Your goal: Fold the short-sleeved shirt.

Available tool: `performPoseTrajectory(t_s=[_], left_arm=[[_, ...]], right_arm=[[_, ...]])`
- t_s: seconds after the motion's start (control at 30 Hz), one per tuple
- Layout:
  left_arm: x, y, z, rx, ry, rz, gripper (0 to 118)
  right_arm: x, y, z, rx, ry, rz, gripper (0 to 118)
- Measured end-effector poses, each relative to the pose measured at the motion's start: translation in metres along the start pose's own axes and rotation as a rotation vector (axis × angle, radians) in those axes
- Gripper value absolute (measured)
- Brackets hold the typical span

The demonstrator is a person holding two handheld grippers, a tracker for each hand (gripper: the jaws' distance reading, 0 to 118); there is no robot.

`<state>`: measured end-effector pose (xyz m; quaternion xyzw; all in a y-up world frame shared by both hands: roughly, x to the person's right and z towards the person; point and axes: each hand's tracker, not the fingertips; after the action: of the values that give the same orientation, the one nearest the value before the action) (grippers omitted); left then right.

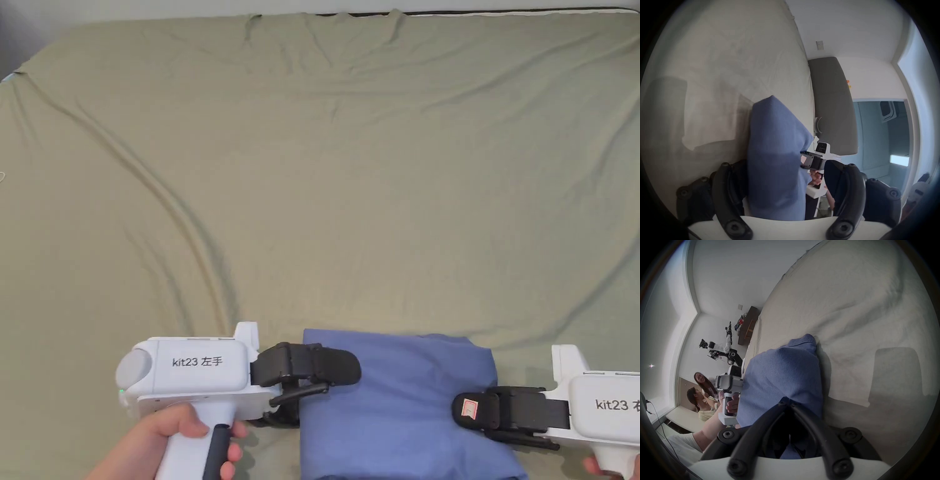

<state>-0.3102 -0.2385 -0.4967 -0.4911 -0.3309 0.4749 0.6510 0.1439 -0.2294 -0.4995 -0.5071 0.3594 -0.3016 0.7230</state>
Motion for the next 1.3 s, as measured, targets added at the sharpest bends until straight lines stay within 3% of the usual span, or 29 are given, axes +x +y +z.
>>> performPoseTrajectory(t_s=[0.07,0.1,0.13,0.27,0.43,0.57,0.73,0.83,0.93,1.07,1.17,1.23,1.27,1.3], left_arm=[[0.000,0.003,-0.015,-0.012,0.000,-0.026,68],[0.008,-0.001,-0.023,-0.024,0.047,-0.070,43],[0.010,-0.003,-0.028,-0.032,0.116,-0.118,34],[0.013,-0.001,-0.010,-0.051,0.094,-0.136,31],[0.052,-0.003,0.025,-0.103,0.253,-0.268,29],[0.091,0.011,0.082,-0.074,0.423,-0.415,29],[0.095,0.047,0.172,-0.047,0.690,-0.325,29],[0.090,0.070,0.206,-0.068,0.950,-0.298,29],[0.088,0.083,0.224,-0.085,1.153,-0.333,29],[0.066,0.097,0.240,-0.073,1.359,-0.329,26],[0.041,0.100,0.247,0.016,1.622,-0.298,26],[0.027,0.096,0.247,-0.052,1.665,-0.289,38],[0.023,0.092,0.246,-0.080,1.691,-0.305,46],[0.022,0.086,0.244,-0.074,1.713,-0.322,61]], right_arm=[[0.000,0.000,0.000,0.001,0.002,0.008,0],[0.001,-0.001,0.000,0.003,0.006,0.001,0],[0.002,-0.001,0.000,0.007,0.014,-0.015,0],[0.001,-0.004,0.002,0.024,0.037,-0.022,0],[-0.011,-0.009,0.013,0.085,0.080,-0.042,0],[-0.031,-0.010,0.030,0.133,0.075,-0.009,0],[-0.054,-0.010,0.037,0.166,0.116,0.005,0],[-0.068,-0.011,0.032,0.187,0.099,0.032,0],[-0.078,-0.013,0.027,0.176,0.039,0.077,0],[-0.086,-0.016,0.025,0.165,0.036,0.101,0],[-0.092,-0.017,0.026,0.181,0.019,0.109,0],[-0.093,-0.016,0.026,0.189,0.026,0.108,0],[-0.051,-0.023,0.041,0.194,0.027,0.115,0],[-0.051,-0.023,0.042,0.197,0.026,0.127,0]])
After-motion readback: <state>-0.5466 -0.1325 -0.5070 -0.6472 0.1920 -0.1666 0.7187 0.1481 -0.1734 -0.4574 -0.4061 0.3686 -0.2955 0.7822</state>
